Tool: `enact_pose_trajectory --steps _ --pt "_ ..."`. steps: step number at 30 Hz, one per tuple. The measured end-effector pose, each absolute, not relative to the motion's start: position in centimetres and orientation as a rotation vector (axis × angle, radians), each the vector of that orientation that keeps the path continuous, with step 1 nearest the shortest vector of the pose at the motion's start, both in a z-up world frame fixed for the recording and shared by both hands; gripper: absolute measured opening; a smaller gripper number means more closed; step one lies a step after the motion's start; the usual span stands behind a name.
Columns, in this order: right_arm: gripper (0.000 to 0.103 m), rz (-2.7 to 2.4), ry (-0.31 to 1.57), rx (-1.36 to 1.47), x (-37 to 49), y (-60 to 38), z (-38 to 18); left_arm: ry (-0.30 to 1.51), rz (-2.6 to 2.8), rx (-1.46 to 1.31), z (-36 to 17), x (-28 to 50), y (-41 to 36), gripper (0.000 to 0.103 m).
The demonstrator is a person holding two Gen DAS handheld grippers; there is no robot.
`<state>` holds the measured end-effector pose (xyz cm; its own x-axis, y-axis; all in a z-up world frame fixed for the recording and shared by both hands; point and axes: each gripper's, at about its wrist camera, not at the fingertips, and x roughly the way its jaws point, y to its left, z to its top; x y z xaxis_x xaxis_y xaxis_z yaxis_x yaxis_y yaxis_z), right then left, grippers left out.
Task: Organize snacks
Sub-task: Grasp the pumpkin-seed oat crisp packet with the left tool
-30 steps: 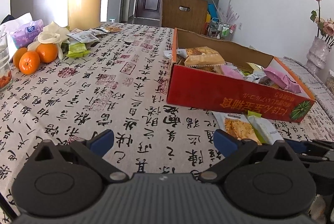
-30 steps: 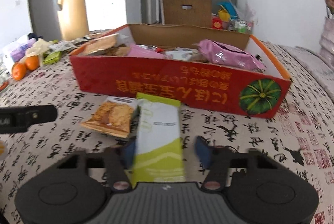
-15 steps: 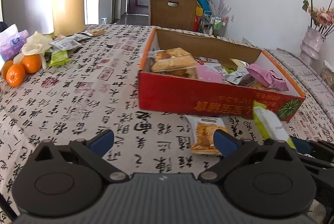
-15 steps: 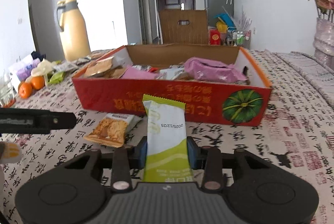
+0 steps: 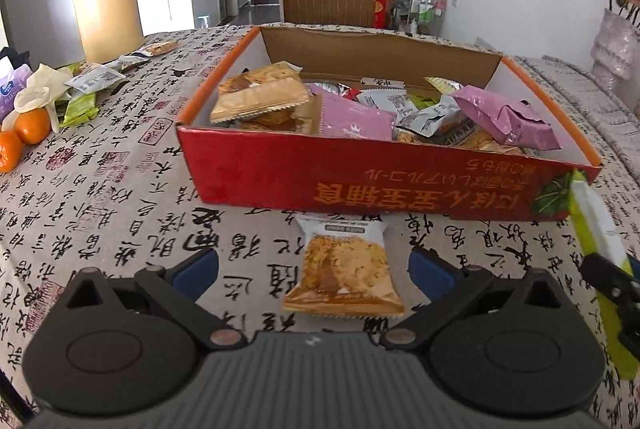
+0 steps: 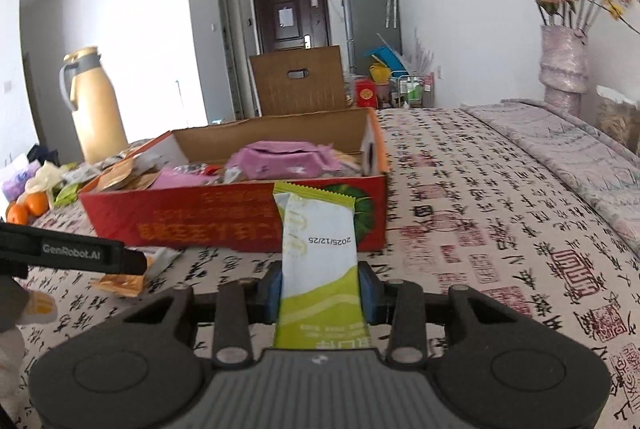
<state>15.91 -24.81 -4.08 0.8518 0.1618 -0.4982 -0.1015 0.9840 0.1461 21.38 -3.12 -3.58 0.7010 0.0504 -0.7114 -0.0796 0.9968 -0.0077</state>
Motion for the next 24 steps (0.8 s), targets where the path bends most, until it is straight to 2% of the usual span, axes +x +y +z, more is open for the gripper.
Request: enact_pose_trajectory --steps 6,11,13,17,19,24 --pt "0.037 0.169 0.523 0.148 15.8 -25.5 -4.3 0.817 0.109 -0.023 -4.2 22.4 -4.0 0.102" --pt "0.037 0.176 0.521 0.155 15.7 -25.5 -4.3 0.831 0.09 -0.021 -4.5 22.8 -4.3 0.085" --pt "0.037 0.175 0.521 0.153 15.6 -25.3 -4.3 0.845 0.071 -0.011 -4.8 23.0 -4.6 0.071" --pt "0.037 0.171 0.522 0.149 15.6 -25.2 -4.2 0.838 0.034 -0.002 -4.7 22.9 -4.9 0.06" --pt "0.037 0.17 0.523 0.144 15.6 -25.1 -4.1 0.837 0.026 0.001 -4.6 22.8 -4.9 0.05" --pt "0.037 0.174 0.517 0.129 15.3 -24.8 -3.6 0.835 0.013 -0.007 -4.4 22.5 -4.8 0.043"
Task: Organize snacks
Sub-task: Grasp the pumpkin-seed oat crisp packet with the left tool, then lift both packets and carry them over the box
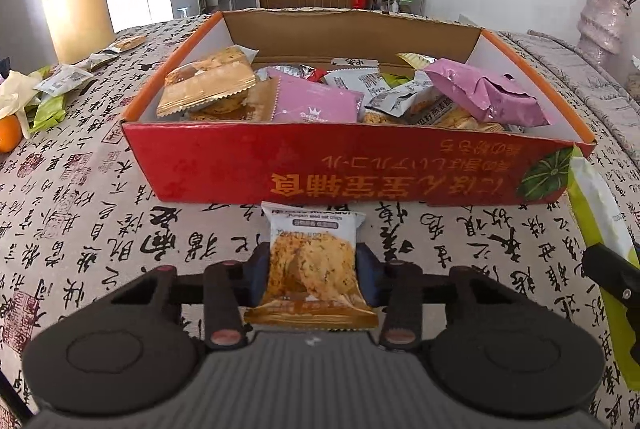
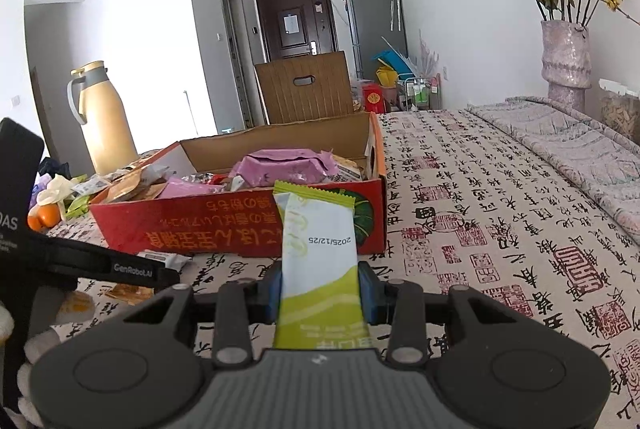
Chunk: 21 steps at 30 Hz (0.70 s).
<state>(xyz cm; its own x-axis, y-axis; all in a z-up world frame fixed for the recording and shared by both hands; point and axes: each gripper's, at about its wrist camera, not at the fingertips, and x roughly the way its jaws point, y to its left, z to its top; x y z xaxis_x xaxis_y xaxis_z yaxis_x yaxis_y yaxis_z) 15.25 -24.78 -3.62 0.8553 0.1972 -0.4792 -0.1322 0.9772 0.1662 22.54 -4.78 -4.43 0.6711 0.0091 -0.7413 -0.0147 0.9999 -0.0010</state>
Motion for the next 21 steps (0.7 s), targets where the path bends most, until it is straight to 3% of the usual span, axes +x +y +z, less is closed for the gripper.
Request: enact_pose_trajectory --steps 21 --pt "0.037 0.179 0.419 0.118 14.4 -23.8 0.4 0.637 -0.027 -0.044 2.6 19.6 -3.7 0.043"
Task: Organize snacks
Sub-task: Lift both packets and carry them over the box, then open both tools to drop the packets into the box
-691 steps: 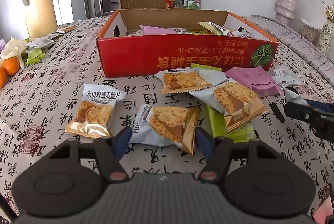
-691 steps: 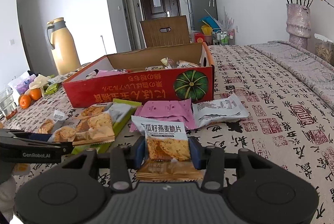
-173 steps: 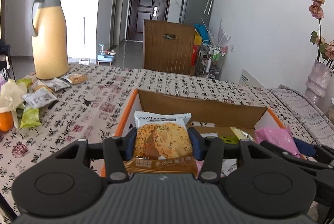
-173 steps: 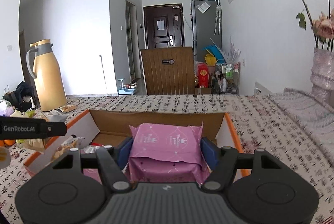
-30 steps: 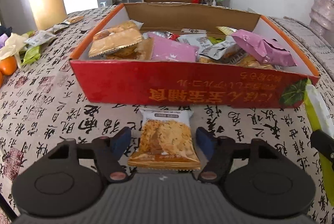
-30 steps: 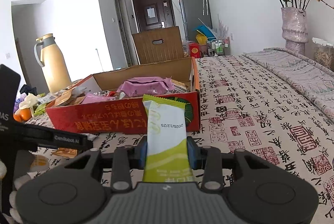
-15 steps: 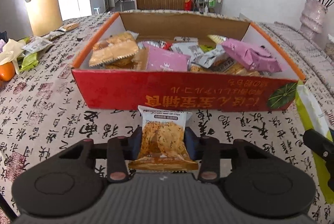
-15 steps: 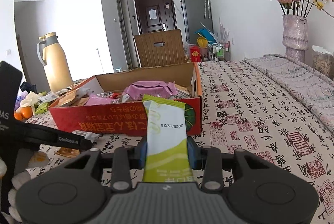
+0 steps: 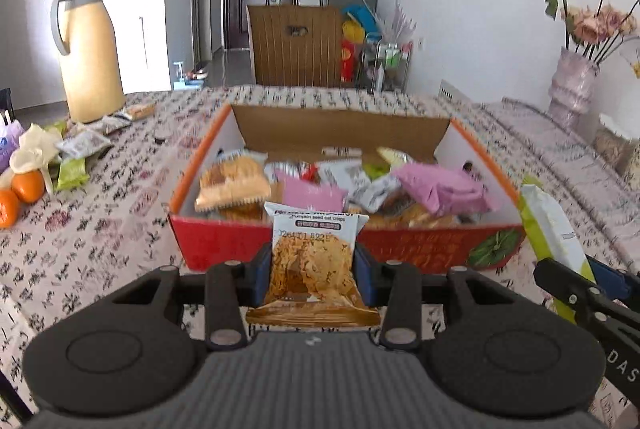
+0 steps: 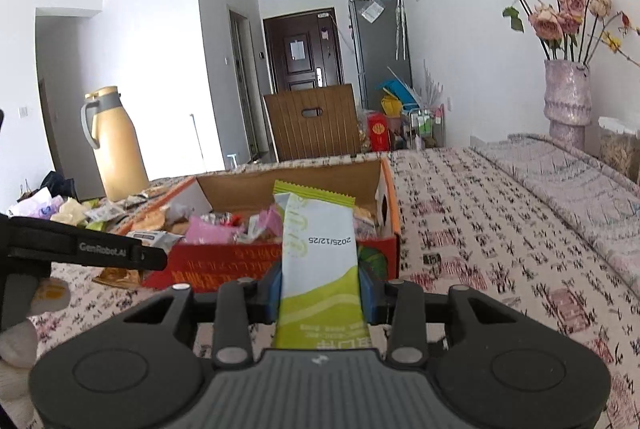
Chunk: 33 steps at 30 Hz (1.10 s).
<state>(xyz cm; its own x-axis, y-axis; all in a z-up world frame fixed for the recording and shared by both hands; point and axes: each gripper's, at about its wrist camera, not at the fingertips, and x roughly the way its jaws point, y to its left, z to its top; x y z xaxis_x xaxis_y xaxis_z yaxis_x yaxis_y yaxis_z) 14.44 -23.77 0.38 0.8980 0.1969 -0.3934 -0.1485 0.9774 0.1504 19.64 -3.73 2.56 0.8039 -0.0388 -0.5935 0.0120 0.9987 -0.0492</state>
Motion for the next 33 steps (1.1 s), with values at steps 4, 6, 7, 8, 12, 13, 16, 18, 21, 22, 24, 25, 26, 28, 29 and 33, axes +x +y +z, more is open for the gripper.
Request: enact_pose_trajectory --steps 4,6,7,8,12,13,16,18,21,22,24,25,26,28,29,33 --pt "0.037 0.184 0.402 0.11 15.8 -23.3 1.5 0.61 -0.029 -0.053 3.6 20.5 -3.3 0.043" --pt "0.037 0.186 0.398 0.104 16.9 -22.9 1.9 0.605 -0.029 -0.057 3.9 21.2 -3.1 0.043" --pt "0.037 0.188 0.397 0.102 17.4 -22.7 2.1 0.602 -0.029 -0.058 4.0 21.6 -3.0 0.043" --pt "0.037 0.191 0.394 0.099 18.0 -22.5 2.3 0.6 -0.027 -0.059 4.1 22.2 -2.9 0.043" --pt "0.037 0.201 0.387 0.084 20.7 -21.6 3.0 0.593 -0.018 -0.063 4.6 24.1 -2.5 0.043" --pt "0.037 0.204 0.387 0.081 21.5 -21.4 3.1 0.59 -0.016 -0.063 4.6 24.7 -2.3 0.043" --pt "0.037 0.209 0.391 0.068 23.5 -20.7 3.4 0.583 -0.008 -0.065 4.8 26.0 -2.1 0.043" --pt "0.037 0.212 0.392 0.059 24.9 -20.3 3.5 0.58 0.0 -0.07 4.8 26.9 -1.8 0.043" --pt "0.037 0.219 0.393 0.043 26.7 -19.4 3.6 0.585 0.015 -0.075 4.3 28.3 -1.5 0.043" --pt "0.037 0.221 0.394 0.04 27.3 -19.2 3.5 0.585 0.022 -0.074 4.0 28.7 -1.5 0.043" --pt "0.037 0.225 0.399 0.033 28.4 -18.7 3.3 0.584 0.038 -0.07 3.4 29.5 -1.4 0.043" --pt "0.037 0.226 0.402 0.03 28.9 -18.5 3.1 0.582 0.041 -0.07 3.1 29.7 -1.4 0.043" --pt "0.037 0.225 0.406 0.026 29.3 -18.3 2.8 0.579 0.04 -0.071 2.7 30.0 -1.4 0.043" --pt "0.037 0.226 0.417 0.027 30.1 -18.1 2.1 0.573 0.04 -0.068 2.2 30.3 -1.2 0.043" --pt "0.037 0.228 0.424 0.028 30.4 -18.0 1.8 0.571 0.039 -0.068 1.9 30.5 -1.1 0.043" --pt "0.037 0.237 0.457 0.037 31.2 -18.1 0.5 0.557 0.025 -0.069 1.3 30.6 -0.9 0.044"
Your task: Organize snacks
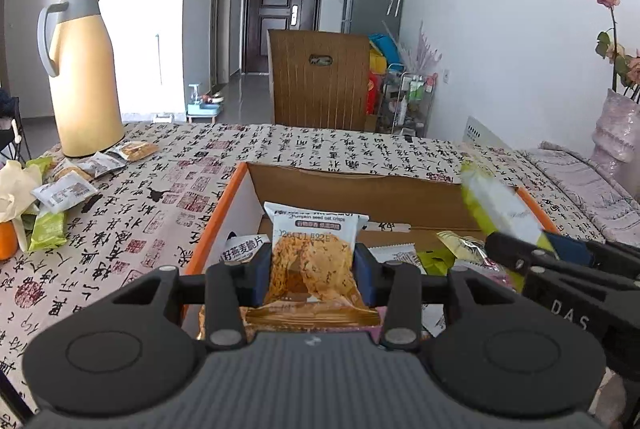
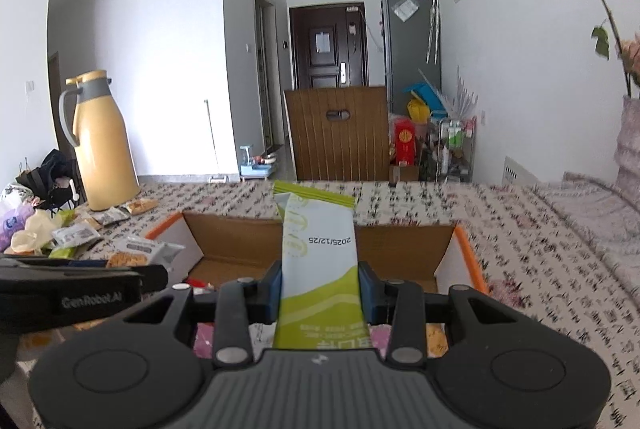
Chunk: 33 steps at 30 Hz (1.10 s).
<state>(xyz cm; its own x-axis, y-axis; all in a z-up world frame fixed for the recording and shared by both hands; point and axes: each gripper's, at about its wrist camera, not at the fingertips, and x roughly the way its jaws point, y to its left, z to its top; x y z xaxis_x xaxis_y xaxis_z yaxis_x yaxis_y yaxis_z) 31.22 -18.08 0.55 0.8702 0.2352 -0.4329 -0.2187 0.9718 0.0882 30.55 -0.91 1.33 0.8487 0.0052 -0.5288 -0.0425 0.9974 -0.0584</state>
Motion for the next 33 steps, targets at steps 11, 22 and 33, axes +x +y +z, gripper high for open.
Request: enact_pose_trajectory --steps 11,22,33 --pt "0.094 0.218 0.419 0.093 30.6 -19.7 1.2 0.499 0.074 -0.088 2.4 29.4 -0.4 0.092" --pt "0.103 0.196 0.359 0.122 27.6 -21.0 3.9 0.42 0.071 -0.092 5.4 26.2 -0.7 0.103" --pt "0.103 0.189 0.334 0.136 20.9 -22.4 5.2 0.381 0.065 -0.085 6.9 19.5 -0.6 0.103"
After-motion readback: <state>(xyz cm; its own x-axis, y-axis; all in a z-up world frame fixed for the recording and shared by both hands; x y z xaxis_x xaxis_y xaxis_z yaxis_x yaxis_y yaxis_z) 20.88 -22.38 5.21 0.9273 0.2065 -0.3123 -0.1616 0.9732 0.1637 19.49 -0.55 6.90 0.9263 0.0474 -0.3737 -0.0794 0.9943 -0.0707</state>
